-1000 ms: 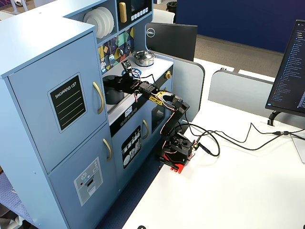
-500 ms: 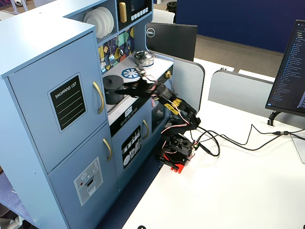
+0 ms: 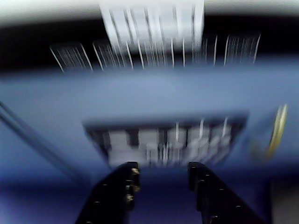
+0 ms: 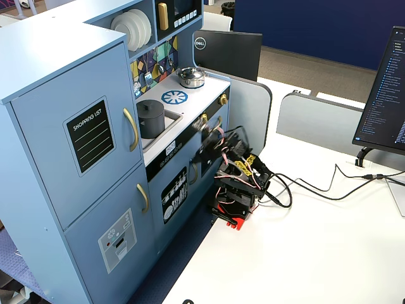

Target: Pick up the lid from the counter and put it on the gray recipient

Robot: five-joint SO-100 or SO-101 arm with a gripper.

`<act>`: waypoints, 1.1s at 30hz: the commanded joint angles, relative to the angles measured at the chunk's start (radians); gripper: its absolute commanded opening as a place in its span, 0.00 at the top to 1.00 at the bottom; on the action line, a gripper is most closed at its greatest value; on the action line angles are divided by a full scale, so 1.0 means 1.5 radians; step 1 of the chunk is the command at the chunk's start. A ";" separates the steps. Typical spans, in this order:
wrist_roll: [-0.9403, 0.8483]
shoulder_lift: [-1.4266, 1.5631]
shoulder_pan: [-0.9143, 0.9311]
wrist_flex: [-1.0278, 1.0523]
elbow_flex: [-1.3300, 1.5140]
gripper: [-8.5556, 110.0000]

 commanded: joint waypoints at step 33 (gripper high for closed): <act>0.041 0.006 -0.025 0.122 0.274 0.92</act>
